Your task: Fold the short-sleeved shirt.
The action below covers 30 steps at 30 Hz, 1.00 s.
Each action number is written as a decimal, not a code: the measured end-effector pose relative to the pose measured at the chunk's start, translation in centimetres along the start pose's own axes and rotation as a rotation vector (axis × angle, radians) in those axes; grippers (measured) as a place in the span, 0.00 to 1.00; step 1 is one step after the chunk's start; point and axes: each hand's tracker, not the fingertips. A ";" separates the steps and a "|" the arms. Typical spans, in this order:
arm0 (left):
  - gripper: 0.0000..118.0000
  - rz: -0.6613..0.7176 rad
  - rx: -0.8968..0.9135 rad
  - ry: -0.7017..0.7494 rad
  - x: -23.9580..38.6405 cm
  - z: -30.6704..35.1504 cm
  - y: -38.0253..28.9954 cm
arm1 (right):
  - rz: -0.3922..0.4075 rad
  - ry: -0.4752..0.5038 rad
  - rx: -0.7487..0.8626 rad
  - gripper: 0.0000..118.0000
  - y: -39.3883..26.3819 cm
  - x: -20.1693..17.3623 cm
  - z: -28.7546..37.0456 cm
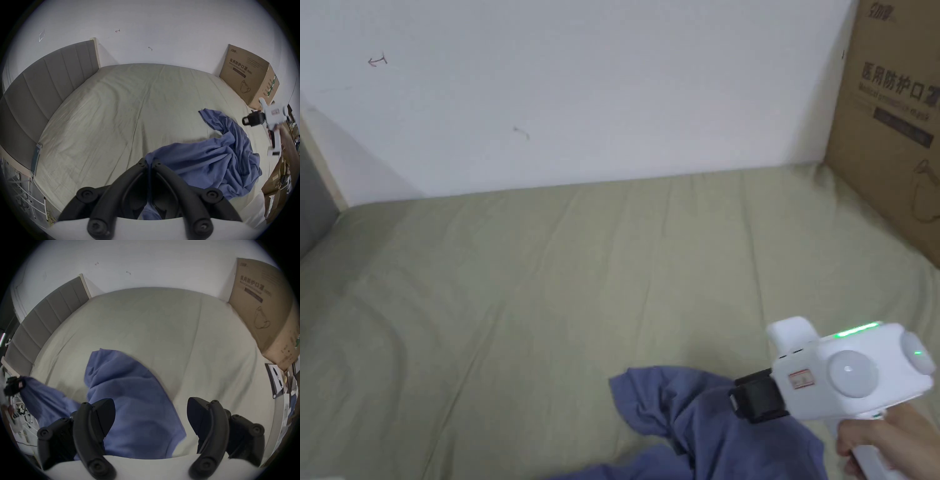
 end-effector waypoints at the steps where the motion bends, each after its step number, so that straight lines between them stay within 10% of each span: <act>1: 0.02 -0.020 -0.005 0.023 -0.3 -0.5 -0.1 | -0.001 0.014 -0.035 0.81 0.6 0.1 -1.5; 17: 0.02 0.025 -0.045 0.034 -1.2 -2.0 -0.8 | 0.130 -0.041 -0.157 0.52 2.2 -2.7 -7.5; 21: 0.02 0.020 -0.039 0.031 -1.4 -1.5 -0.2 | 0.176 -0.086 -0.144 0.00 2.1 -3.2 -7.0; 30: 0.02 -0.028 0.027 0.066 -2.9 1.7 2.4 | 0.010 -0.019 -0.013 0.00 4.2 -0.2 1.0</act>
